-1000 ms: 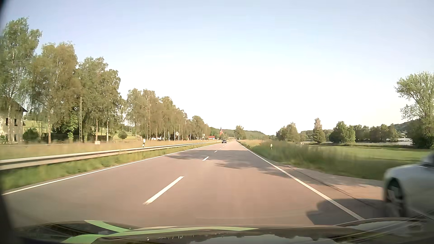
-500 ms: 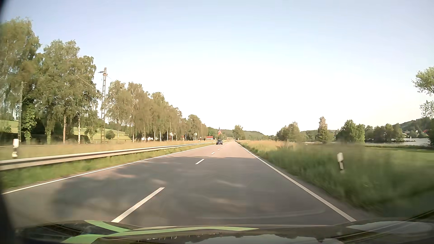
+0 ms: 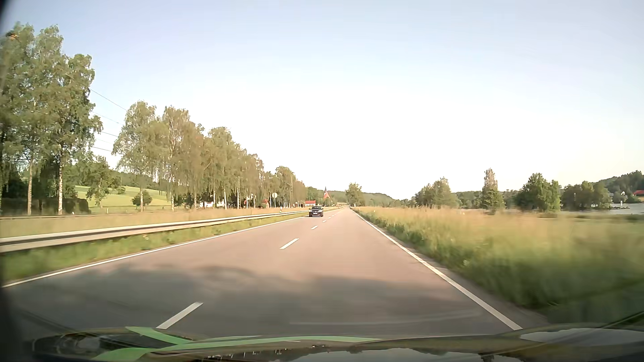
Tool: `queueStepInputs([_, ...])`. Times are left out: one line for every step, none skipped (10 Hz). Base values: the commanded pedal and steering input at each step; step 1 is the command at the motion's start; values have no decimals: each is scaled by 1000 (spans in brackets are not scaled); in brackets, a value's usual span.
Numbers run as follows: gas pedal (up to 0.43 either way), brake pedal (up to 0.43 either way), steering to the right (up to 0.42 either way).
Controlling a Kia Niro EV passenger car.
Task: Follow the waypoints while adhering to traffic rules and regulations
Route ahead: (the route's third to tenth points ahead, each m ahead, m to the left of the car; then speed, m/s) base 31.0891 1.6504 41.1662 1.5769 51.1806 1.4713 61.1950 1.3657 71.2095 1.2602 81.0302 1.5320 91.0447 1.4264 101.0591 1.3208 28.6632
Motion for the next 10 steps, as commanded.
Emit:
queueStepInputs([240, 0, -4])
queueStepInputs([240, 0, -5])
queueStepInputs([240, 0, -5])
queueStepInputs([240, 0, -5])
queueStepInputs([240, 0, -4])
queueStepInputs([240, 0, -5])
queueStepInputs([220, 0, -5])
queueStepInputs([209, 0, -4])
queueStepInputs([209, 0, -5])
queueStepInputs([209, 0, -5])
